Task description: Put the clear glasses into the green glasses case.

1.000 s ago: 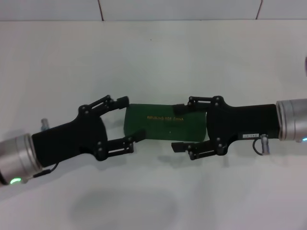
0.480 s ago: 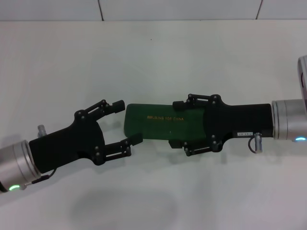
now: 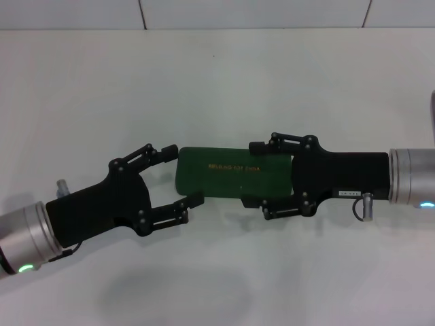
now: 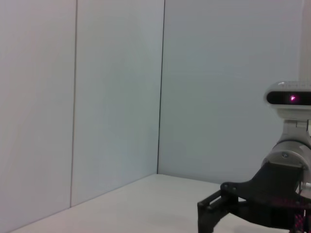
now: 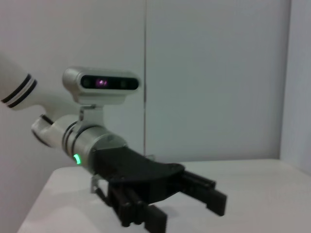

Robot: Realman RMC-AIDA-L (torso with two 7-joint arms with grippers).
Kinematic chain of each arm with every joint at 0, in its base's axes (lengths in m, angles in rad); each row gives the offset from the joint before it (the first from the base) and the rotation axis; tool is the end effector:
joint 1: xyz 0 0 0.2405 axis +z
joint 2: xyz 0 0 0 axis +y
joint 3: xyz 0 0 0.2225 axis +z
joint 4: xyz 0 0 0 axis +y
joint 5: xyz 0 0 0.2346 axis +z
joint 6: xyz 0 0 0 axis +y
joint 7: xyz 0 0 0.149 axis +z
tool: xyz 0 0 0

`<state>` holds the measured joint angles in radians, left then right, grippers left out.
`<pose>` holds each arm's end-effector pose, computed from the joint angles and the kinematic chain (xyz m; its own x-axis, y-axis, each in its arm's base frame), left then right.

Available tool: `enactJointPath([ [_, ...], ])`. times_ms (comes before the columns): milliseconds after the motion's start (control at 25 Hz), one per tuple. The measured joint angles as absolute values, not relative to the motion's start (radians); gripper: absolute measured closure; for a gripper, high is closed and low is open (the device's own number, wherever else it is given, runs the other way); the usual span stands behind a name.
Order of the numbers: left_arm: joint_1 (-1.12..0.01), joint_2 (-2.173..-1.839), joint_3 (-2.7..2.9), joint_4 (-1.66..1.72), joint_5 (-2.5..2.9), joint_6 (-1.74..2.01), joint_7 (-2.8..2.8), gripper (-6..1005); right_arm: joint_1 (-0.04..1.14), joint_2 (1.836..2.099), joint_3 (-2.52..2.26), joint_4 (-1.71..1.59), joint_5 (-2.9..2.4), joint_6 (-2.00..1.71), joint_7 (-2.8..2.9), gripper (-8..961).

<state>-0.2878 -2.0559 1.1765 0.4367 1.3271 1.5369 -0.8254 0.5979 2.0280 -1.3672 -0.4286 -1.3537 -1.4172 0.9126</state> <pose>-0.2725 0.2675 -0.0299 0.7309 0.0725 0.6786 0.3471 -0.8956 -0.2781 0.1963 0.3298 -0.0570 0.8392 0.0342 -0.5428 -0.0658 -0.9843 -0.1638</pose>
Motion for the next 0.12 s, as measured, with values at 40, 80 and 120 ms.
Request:
enactJointPath([
  [40, -0.285, -2.056, 1.177, 0.437, 1.327, 1.537, -0.825, 124, 0.598, 2.028, -1.372, -0.422, -1.339, -1.414, 0.899, 93],
  [80, -0.281, -2.056, 1.176, 0.436, 1.327, 1.537, -0.823, 124, 0.598, 2.028, -1.374, -0.419, -1.332, -1.41, 0.89, 93],
  [120, -0.276, -2.056, 1.175, 0.436, 1.325, 1.536, -0.818, 124, 0.599, 2.028, -1.376, -0.416, -1.324, -1.402, 0.88, 93],
])
